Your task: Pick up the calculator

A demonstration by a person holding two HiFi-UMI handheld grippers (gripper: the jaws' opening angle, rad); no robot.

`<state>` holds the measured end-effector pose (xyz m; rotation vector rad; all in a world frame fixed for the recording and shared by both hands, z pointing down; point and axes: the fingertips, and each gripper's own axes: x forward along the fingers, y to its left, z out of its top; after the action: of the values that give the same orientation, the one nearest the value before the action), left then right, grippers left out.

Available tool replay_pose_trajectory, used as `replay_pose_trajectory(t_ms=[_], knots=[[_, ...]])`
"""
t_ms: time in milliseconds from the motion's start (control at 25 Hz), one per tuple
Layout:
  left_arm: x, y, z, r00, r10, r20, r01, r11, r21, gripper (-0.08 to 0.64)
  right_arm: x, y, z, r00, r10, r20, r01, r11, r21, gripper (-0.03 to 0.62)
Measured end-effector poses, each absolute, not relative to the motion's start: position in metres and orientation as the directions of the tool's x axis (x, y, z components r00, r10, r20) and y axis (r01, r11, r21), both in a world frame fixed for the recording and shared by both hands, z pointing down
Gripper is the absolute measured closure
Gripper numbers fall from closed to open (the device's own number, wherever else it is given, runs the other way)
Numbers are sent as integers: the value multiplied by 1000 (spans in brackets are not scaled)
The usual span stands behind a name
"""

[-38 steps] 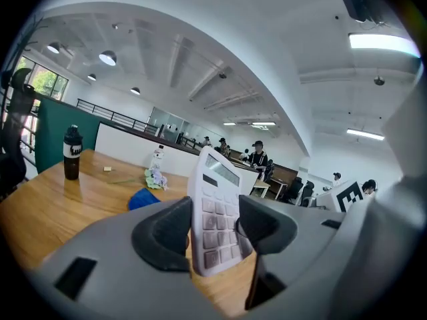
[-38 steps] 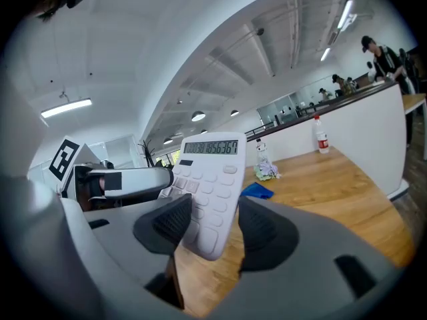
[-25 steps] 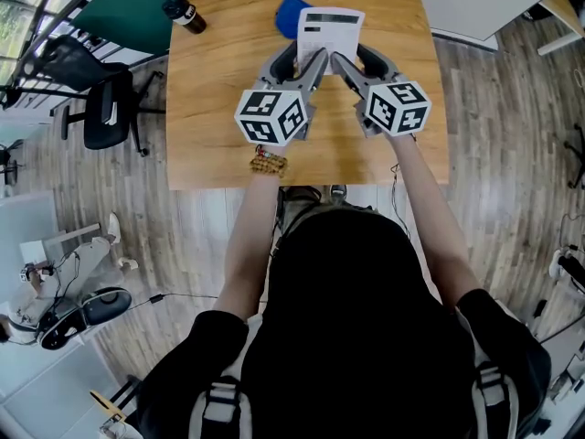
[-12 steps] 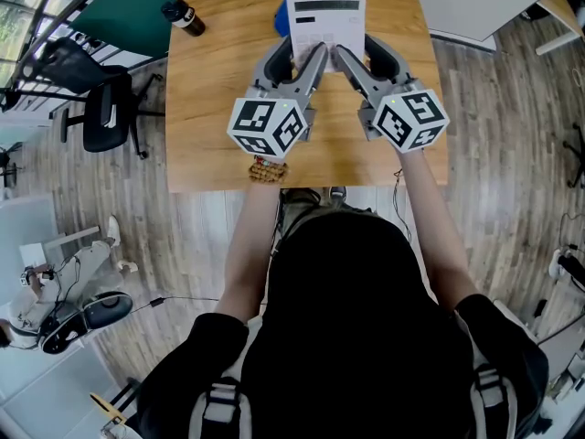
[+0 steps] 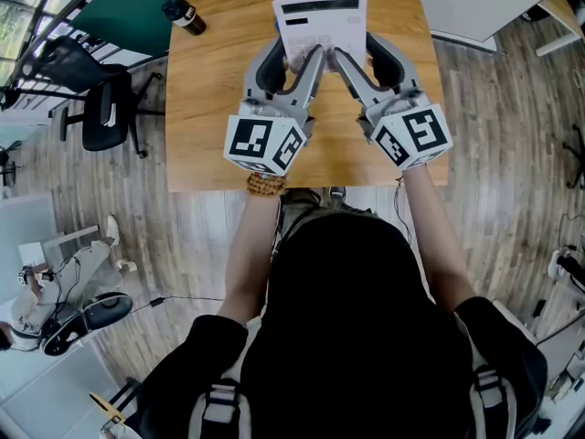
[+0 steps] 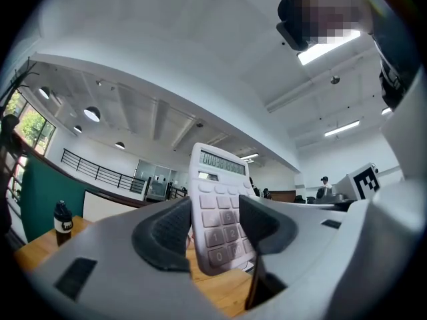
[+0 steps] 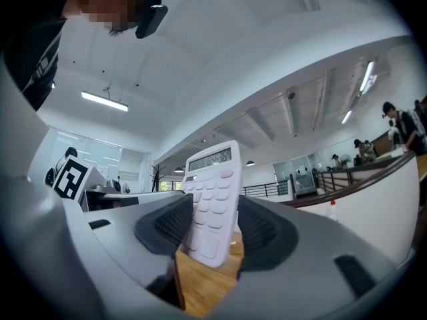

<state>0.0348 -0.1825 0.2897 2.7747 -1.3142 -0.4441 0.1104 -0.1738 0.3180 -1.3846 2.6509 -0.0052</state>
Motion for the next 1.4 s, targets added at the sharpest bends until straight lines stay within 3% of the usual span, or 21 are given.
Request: replay_pose_trajectory(t_ms=[1400], knots=[[43, -139, 370, 552, -829, -91, -820, -559, 121, 324, 119, -126, 394, -519, -854, 41, -855, 519, -13, 408]])
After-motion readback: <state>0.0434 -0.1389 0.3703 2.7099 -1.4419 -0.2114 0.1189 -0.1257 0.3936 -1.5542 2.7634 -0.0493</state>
